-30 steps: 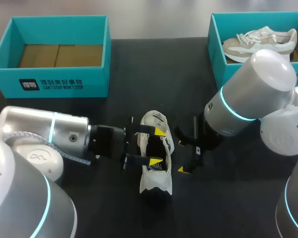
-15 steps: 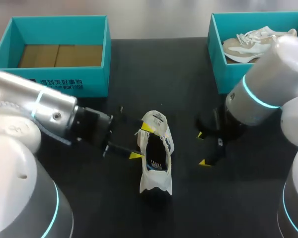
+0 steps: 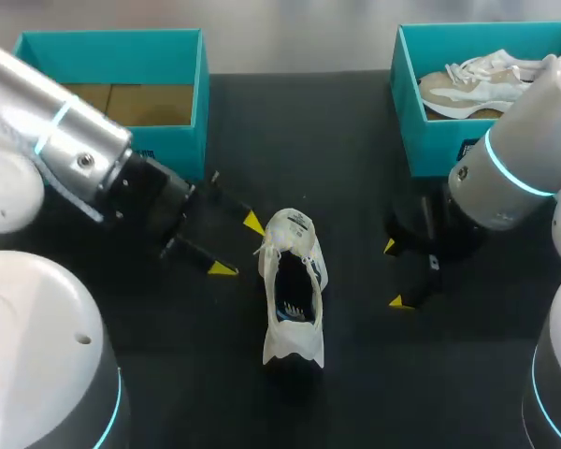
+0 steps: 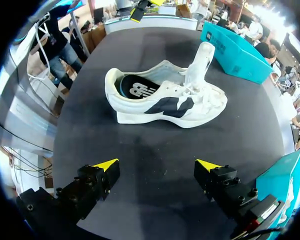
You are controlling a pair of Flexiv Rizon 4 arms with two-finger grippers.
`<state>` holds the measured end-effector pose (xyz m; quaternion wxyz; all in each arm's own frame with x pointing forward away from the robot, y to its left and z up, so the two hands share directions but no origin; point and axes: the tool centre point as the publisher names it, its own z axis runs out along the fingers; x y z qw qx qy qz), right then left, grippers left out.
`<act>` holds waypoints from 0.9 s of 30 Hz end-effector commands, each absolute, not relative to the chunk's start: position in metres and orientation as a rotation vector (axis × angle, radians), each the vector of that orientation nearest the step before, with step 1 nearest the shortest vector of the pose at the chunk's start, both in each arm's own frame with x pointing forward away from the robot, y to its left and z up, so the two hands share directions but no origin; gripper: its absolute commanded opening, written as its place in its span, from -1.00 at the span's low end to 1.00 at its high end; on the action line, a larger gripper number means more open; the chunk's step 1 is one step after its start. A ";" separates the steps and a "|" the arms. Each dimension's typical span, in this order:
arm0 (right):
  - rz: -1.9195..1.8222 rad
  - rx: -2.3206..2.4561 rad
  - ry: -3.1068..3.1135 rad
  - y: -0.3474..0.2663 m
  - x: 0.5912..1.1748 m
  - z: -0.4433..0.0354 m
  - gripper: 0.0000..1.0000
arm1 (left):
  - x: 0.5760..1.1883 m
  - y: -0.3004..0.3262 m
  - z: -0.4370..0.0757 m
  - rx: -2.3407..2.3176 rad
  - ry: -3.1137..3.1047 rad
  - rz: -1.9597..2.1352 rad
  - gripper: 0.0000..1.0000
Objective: Take the shoe out of the shoebox, open the shoe tongue, remove and reinsert the insole, then place the shoe into the shoebox
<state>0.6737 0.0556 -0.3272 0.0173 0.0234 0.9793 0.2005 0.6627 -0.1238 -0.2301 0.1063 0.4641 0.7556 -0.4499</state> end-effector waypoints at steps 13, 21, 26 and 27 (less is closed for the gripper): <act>0.613 0.112 3.032 0.008 0.671 -0.310 1.00 | 0.673 -0.088 -0.216 1.836 2.408 -1.001 -0.11; 0.646 0.123 3.033 -0.010 0.671 -0.304 1.00 | 0.676 -0.090 -0.210 2.088 2.366 -0.940 -0.04; 0.646 0.123 3.033 -0.010 0.671 -0.304 1.00 | 0.679 -0.092 -0.206 2.207 2.348 -0.844 -0.24; 0.646 0.123 3.033 -0.010 0.671 -0.304 1.00 | 0.680 -0.093 -0.206 2.235 2.344 -0.819 -0.38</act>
